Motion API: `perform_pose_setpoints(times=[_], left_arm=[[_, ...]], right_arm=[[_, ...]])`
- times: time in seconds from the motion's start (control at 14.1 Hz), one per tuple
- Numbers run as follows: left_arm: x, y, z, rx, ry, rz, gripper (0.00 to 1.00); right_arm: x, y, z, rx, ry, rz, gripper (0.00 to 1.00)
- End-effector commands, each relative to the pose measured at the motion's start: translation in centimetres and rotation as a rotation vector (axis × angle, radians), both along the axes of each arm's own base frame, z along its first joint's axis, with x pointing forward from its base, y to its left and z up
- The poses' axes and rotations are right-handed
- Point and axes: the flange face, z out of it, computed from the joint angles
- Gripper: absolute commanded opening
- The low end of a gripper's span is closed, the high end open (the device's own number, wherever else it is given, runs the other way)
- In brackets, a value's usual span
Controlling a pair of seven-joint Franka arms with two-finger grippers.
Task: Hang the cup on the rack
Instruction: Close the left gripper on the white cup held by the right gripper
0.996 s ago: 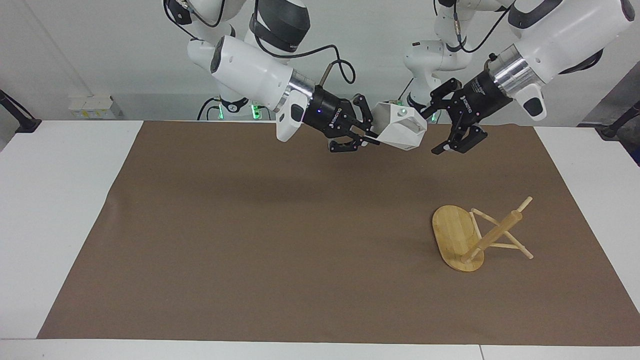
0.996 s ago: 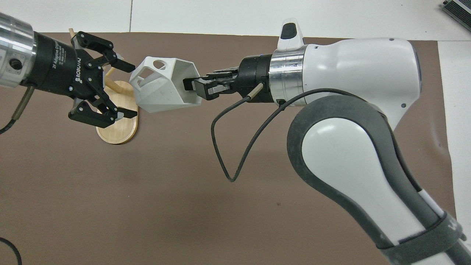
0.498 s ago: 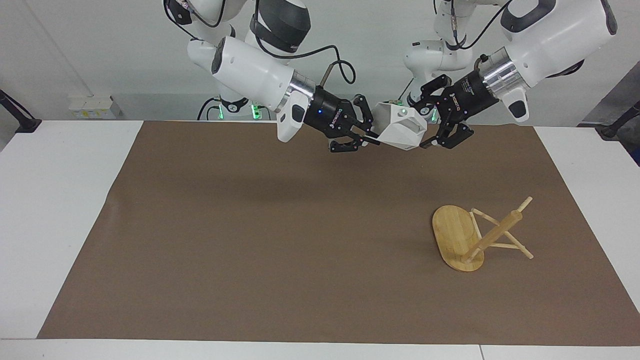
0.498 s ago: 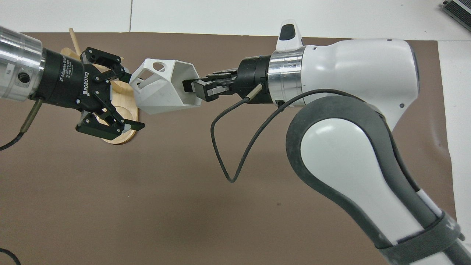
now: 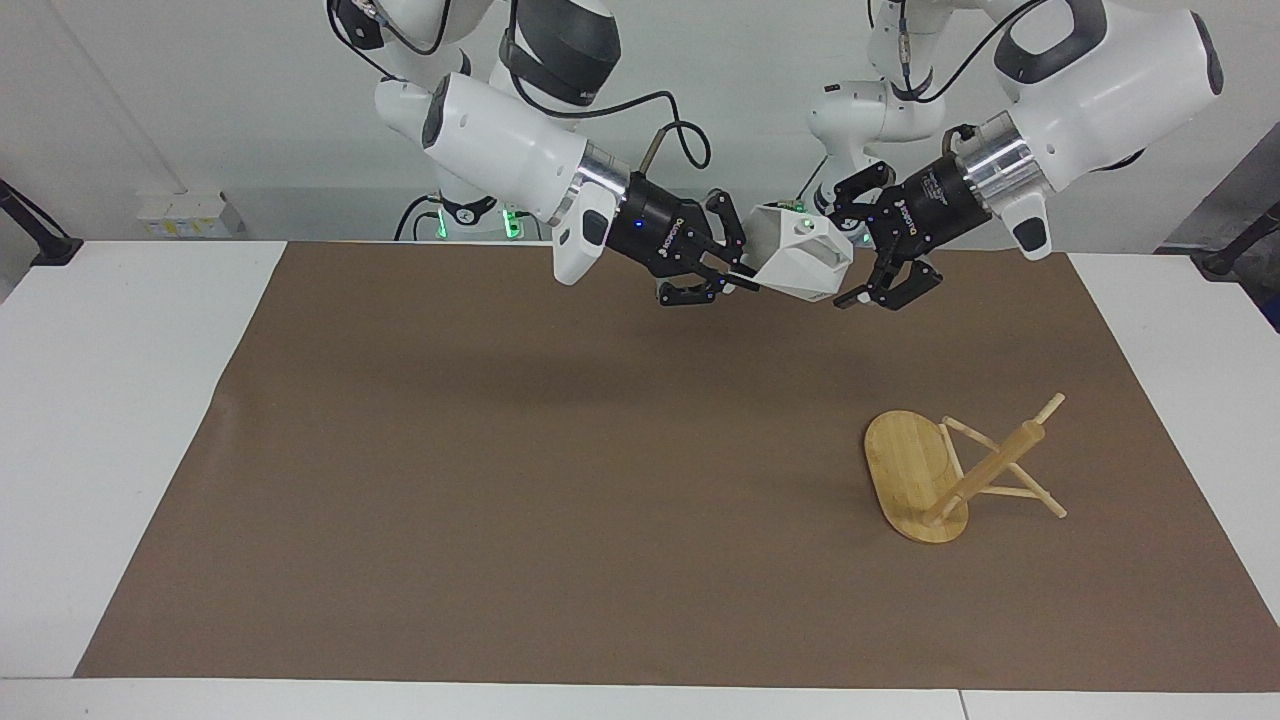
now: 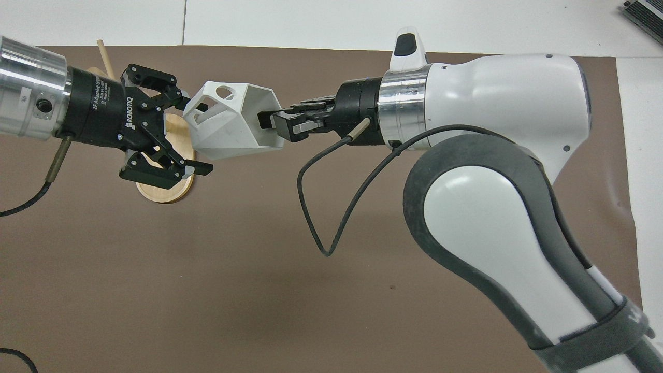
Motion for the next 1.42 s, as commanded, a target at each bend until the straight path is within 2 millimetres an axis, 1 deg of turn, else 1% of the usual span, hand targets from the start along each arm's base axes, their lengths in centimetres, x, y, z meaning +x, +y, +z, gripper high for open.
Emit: perform_pose_setpoints(times=[0.0, 0.21, 0.36, 0.43, 0.64, 0.78, 0.85, 0.93, 1.0, 1.35], left_arm=[[-0.4, -0.2, 0.0, -0.037, -0.001, 0.036, 1.0], [-0.2, -0.4, -0.2, -0.047, -0.004, 0.044, 1.0], [-0.4, -1.3, -0.7, -0.047, 0.002, 0.032, 1.0], [-0.4, -1.4, -1.1, -0.046, 0.004, 0.036, 1.0], [-0.3, -1.6, -1.1, -0.049, -0.002, 0.043, 1.0], [-0.3, -1.5, -1.0, -0.05, -0.001, 0.045, 0.51], [-0.3, -1.4, -1.0, -0.055, -0.002, 0.046, 0.18], [-0.3, -1.4, -0.9, -0.055, -0.003, 0.045, 0.02], [-0.3, -1.4, -0.9, -0.056, -0.003, 0.046, 0.0], [-0.5, -1.4, -0.1, -0.046, -0.02, 0.042, 0.0]], right_arm=[[0.1, 0.1, 0.2, 0.002, -0.01, -0.005, 0.0], [0.1, 0.1, 0.2, 0.004, -0.008, -0.006, 0.0], [0.1, 0.1, 0.2, 0.004, -0.007, -0.007, 0.0], [0.1, 0.1, 0.2, 0.003, -0.005, -0.008, 0.0], [0.1, 0.1, 0.1, 0.005, -0.001, -0.009, 0.0], [0.1, 0.1, 0.2, 0.005, -0.002, -0.011, 0.0], [0.1, 0.1, 0.2, 0.005, -0.002, -0.01, 0.0], [0.1, 0.1, 0.1, 0.005, 0.001, -0.01, 0.0], [0.1, 0.1, 0.2, 0.006, 0.009, -0.016, 0.0], [0.0, 0.3, 0.2, 0.016, 0.079, -0.056, 0.0]])
